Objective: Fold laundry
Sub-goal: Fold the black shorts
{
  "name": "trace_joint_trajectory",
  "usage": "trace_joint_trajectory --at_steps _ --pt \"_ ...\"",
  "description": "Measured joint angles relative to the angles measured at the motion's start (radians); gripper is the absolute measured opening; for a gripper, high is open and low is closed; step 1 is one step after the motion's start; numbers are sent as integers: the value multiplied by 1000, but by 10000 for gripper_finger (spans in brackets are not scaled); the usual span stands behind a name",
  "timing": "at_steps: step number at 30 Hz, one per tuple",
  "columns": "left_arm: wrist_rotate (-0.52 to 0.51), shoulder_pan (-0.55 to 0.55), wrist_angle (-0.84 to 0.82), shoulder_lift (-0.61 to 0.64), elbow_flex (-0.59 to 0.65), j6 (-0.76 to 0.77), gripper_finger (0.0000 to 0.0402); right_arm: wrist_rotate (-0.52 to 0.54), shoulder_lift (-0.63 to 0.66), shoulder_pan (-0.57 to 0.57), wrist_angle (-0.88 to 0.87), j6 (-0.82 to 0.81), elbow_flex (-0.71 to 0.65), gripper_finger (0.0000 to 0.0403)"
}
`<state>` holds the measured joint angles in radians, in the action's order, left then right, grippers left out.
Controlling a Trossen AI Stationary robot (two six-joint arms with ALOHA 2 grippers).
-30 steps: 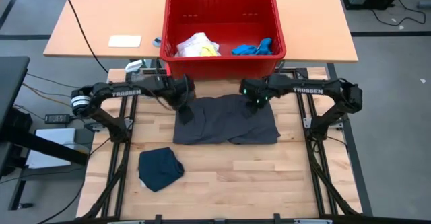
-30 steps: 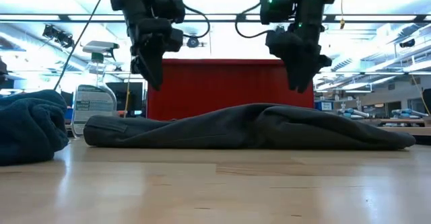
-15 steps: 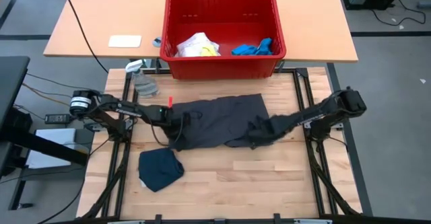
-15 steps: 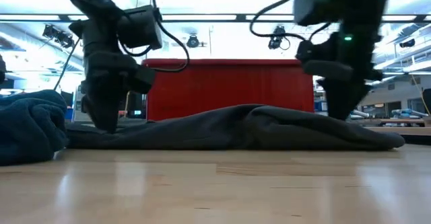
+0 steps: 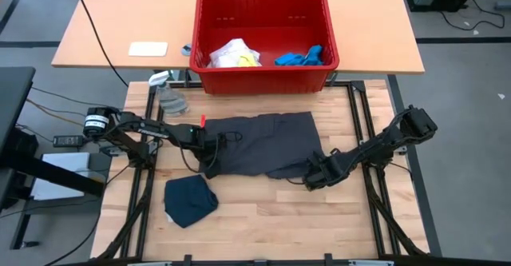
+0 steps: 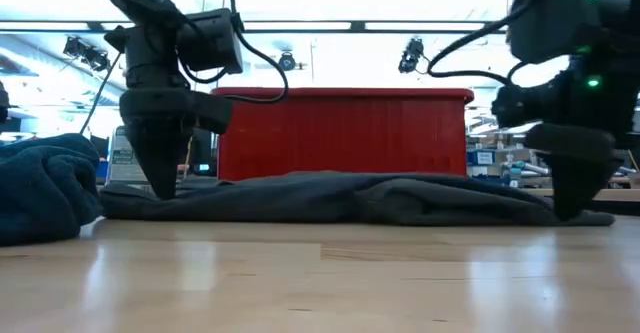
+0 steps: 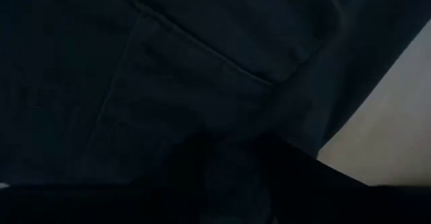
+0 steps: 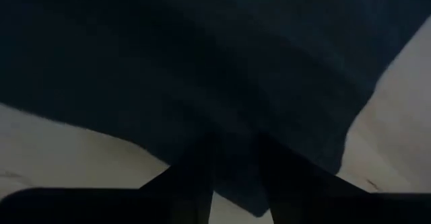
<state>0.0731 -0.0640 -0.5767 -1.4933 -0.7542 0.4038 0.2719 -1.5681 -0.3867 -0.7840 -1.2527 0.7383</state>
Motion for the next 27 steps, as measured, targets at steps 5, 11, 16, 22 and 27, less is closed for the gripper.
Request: trace_joint_trajectory --at_steps 5,11,16,22,27 --pt "-11 -1 -21 0 -1 -85 143 -66 4 -64 -31 -10 -20 94" --pt "-48 -2 -18 0 -1 -181 144 -292 -2 -138 198 125 48 80" --pt "-71 -24 -23 14 0 -250 144 -251 -1 -140 170 238 197 78" --pt "-79 -112 -16 26 -42 -347 144 -55 -1 -41 -18 292 271 78" --pt "-76 -211 56 25 -56 -480 144 -13 -1 95 7 207 170 78"
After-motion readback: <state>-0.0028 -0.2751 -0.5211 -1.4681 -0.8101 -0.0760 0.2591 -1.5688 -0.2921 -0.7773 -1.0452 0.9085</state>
